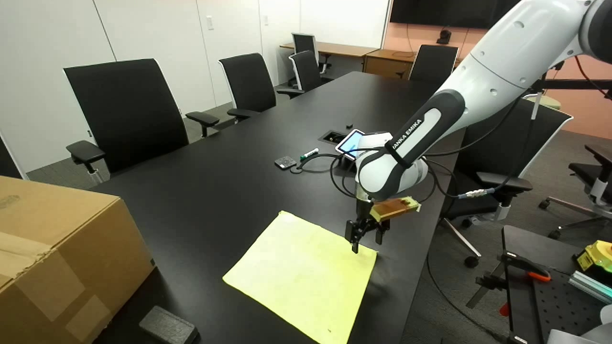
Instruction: Fold the cloth
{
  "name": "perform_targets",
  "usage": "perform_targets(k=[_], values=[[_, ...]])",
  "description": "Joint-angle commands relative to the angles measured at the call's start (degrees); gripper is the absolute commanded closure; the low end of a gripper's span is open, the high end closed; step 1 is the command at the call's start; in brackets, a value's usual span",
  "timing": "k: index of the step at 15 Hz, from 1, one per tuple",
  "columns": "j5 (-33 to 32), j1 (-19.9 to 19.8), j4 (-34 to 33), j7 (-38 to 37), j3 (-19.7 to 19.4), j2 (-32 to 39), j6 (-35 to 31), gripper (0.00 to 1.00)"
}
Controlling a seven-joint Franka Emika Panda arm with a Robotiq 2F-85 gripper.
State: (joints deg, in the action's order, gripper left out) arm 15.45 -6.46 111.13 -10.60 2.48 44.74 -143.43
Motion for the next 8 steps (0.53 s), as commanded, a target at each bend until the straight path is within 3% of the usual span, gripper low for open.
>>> perform_targets(k=[1,8], values=[[-1.2,2.1,-3.1,-0.4,-1.8,3.1,1.2,0.00],[-2.3,4.7,-5.0,-1.7,-4.1,6.2,-1.5,0.00]])
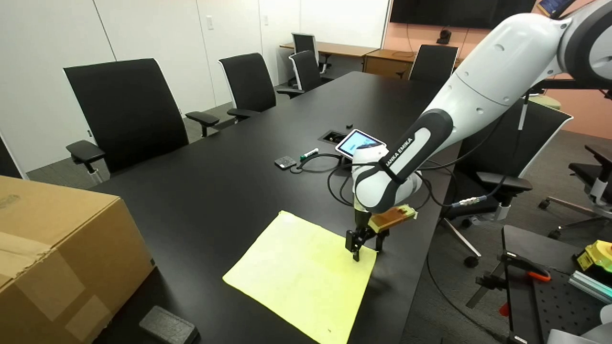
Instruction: Fold the cloth
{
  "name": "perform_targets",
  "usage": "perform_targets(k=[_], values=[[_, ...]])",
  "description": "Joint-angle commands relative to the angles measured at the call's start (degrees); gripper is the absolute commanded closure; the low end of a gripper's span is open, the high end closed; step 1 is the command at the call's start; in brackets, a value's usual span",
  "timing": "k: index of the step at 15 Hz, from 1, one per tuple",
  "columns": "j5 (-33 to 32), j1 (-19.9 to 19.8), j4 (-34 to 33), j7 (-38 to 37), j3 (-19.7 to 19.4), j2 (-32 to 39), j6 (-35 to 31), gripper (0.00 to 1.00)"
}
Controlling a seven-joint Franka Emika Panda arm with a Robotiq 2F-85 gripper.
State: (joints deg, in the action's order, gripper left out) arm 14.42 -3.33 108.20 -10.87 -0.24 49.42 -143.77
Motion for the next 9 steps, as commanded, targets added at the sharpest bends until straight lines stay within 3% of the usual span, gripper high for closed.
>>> perform_targets(k=[1,3,4,5,7,9], values=[[-1.5,2.0,-2.1,-1.9,-1.8,1.7,-1.2,0.00],[-1.6,2.2,-2.3,-2.0,-2.1,1.5,-0.5,0.00],[-1.8,2.4,-2.5,-2.1,-2.3,1.7,-0.4,0.10],[-1.8,2.4,-2.3,-1.9,-2.3,1.4,0.1,0.25],[-1.9,2.2,-2.7,-2.1,-2.4,1.2,1.5,0.41],[-1.7,1.9,-3.4,-2.1,-2.3,1.2,3.2,0.50]])
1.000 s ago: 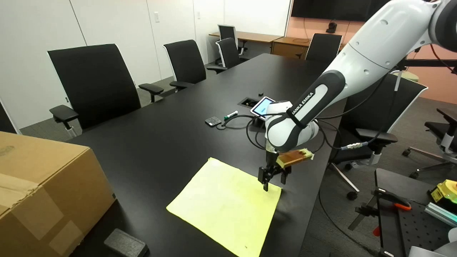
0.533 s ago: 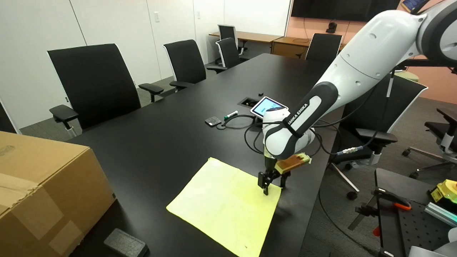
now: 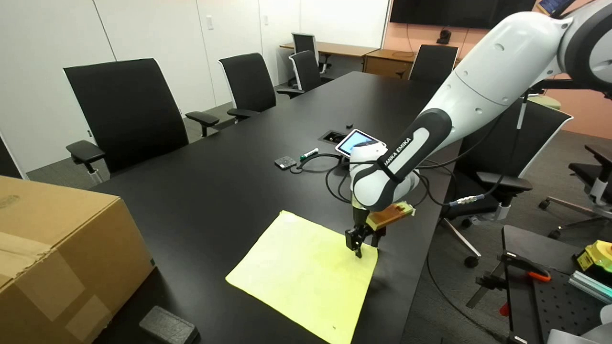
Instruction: Fold the cloth
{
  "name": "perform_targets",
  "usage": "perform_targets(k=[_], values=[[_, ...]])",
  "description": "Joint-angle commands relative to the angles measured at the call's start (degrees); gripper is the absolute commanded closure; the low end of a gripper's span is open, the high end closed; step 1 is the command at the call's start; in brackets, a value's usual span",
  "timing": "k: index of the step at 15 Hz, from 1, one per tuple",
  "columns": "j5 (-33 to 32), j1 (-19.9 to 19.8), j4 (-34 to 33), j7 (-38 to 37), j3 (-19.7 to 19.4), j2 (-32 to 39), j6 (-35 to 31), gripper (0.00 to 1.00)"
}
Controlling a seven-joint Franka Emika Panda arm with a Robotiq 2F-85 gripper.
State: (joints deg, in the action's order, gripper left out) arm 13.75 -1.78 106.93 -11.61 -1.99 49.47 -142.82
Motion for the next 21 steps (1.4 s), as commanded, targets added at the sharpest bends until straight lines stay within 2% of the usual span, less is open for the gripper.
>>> perform_targets(k=[1,6,8,9,10,11,13,15,16,21], values=[[-1.0,0.2,-2.5,-1.2,-0.5,1.2,3.0,0.51],[-1.0,-0.3,-2.8,-0.5,-0.3,0.3,5.8,0.57],[-1.2,-0.2,-2.6,-0.4,-0.5,0.0,6.1,0.64],[-1.2,-0.2,-2.3,-0.3,-0.6,-0.3,6.0,0.82],[-1.3,-0.2,-2.2,-0.3,-0.7,-0.5,6.1,0.86],[-1.4,-0.2,-2.3,-0.2,-0.7,-0.4,6.1,0.84],[-1.3,-0.5,-2.3,0.4,-0.4,-0.5,6.6,0.95],[-1.3,-0.6,-2.0,0.8,-0.3,-0.8,6.8,0.96],[-1.3,-0.7,-1.7,1.1,-0.3,-1.1,6.6,0.92],[-1.7,-1.2,-0.4,3.8,-0.1,-3.2,6.0,0.90]])
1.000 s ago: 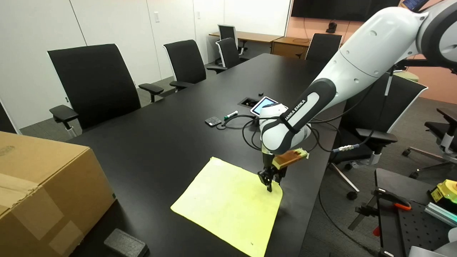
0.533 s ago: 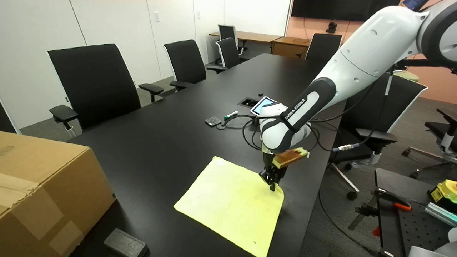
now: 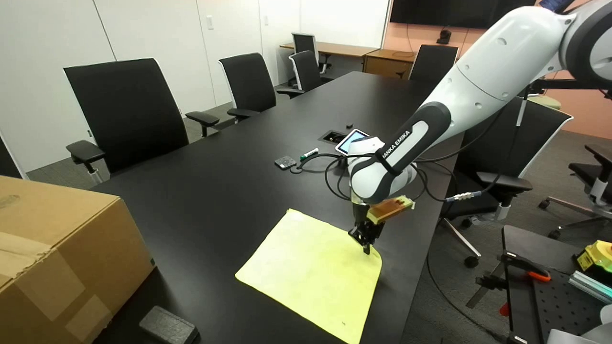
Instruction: Fold the cloth
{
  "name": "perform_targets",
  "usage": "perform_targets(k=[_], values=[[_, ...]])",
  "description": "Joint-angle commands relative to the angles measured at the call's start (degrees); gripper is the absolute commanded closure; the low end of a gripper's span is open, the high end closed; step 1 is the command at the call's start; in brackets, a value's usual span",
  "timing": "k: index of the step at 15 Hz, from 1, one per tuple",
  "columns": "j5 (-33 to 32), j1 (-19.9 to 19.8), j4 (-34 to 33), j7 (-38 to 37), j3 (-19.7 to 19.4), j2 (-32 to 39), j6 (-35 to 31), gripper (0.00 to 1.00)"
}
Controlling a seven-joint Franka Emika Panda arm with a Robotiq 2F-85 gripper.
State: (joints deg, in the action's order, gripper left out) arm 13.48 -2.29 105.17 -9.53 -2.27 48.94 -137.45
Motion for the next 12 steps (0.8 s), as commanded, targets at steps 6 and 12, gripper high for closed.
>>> perform_targets(k=[6,12], values=[[-5.1,0.4,-2.5,1.4,-0.7,-3.5,2.6,0.90],[-9.8,1.6,-11.4,1.1,-1.3,-2.9,7.8,0.91]])
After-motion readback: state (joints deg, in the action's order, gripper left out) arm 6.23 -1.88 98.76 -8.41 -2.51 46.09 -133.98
